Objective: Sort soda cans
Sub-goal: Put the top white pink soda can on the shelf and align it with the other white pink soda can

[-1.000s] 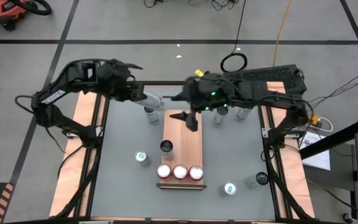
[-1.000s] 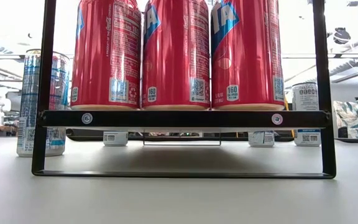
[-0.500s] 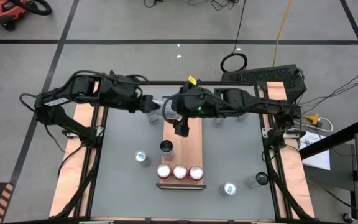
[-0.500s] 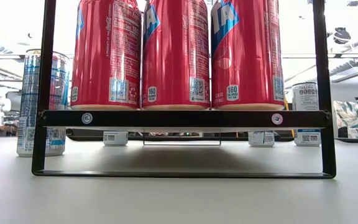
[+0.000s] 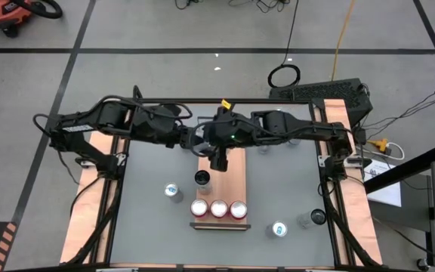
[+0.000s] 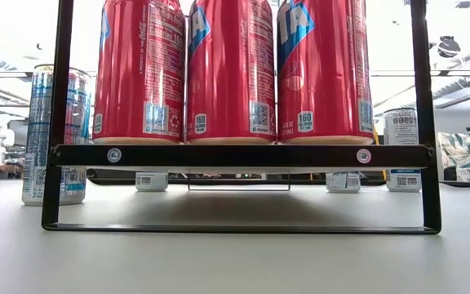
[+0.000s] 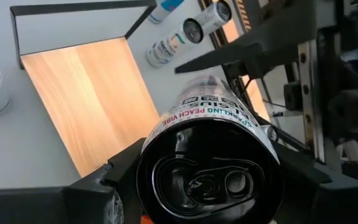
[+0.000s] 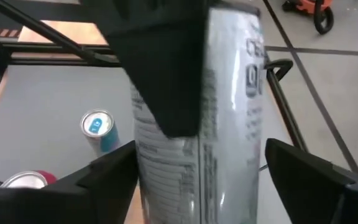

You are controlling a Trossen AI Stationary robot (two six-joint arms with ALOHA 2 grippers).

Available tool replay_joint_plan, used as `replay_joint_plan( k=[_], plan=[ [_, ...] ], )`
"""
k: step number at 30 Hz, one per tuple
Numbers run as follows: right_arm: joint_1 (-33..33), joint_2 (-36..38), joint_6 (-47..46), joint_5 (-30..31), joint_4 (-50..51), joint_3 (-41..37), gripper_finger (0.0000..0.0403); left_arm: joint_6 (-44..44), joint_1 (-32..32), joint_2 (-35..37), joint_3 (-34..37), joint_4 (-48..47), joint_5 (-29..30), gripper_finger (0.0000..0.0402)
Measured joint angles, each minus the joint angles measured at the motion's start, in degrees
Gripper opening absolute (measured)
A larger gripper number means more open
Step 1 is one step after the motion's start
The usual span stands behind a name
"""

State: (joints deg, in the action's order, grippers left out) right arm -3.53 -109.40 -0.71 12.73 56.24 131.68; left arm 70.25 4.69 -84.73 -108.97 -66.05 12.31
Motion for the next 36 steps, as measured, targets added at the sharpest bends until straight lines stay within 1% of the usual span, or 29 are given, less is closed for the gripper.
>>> replay_joint_plan(
  k=[3, 7, 10, 13, 18, 23, 26, 32, 36],
  plan=[
    [0.02, -0.05, -0.08, -1.85, -0.12, -0.02, 0.0290, 0.01, -0.04, -0.09, 0.00, -0.23, -0.04, 0.0244],
    [0.04, 0.08, 0.08, -2.78, 0.08, -0.02, 0.0253, 0.09, -0.04, -0.07, 0.00, -0.11, -0.03, 0.0246],
    [0.04, 0.06, -0.13, -2.66, -0.11, -0.02, 0.0227, -0.15, -0.04, -0.07, 0.00, -0.29, -0.02, 0.0270],
    [0.05, 0.06, -0.07, -3.33, 0.18, -0.02, 0.0213, -0.25, -0.02, -0.07, 0.00, 0.27, 0.82, 0.0297],
    [0.11, 0.14, -1.00, -4.00, 0.34, -0.04, 0.0208, -1.86, 0.00, -0.07, 0.00, 2.02, 1.88, 0.0328],
    [0.31, 0.17, -1.88, -5.05, 0.32, -0.04, 0.0207, -3.07, 0.00, 0.03, 0.00, 2.74, 2.81, 0.0347],
    [0.28, 0.26, -1.88, -5.64, 0.45, -0.04, 0.0207, -3.99, 0.00, 0.29, 0.00, 3.14, 2.94, 0.0353],
    [0.48, 0.12, -3.21, -11.51, 1.21, -0.15, 0.0206, -5.34, -0.07, 1.97, -0.07, 4.47, 5.07, 0.0354],
    [0.56, 0.21, -3.18, -13.06, 1.40, -0.13, 0.0206, -7.95, -0.04, 3.36, -0.07, 4.93, 6.98, 0.0354]
  ],
)
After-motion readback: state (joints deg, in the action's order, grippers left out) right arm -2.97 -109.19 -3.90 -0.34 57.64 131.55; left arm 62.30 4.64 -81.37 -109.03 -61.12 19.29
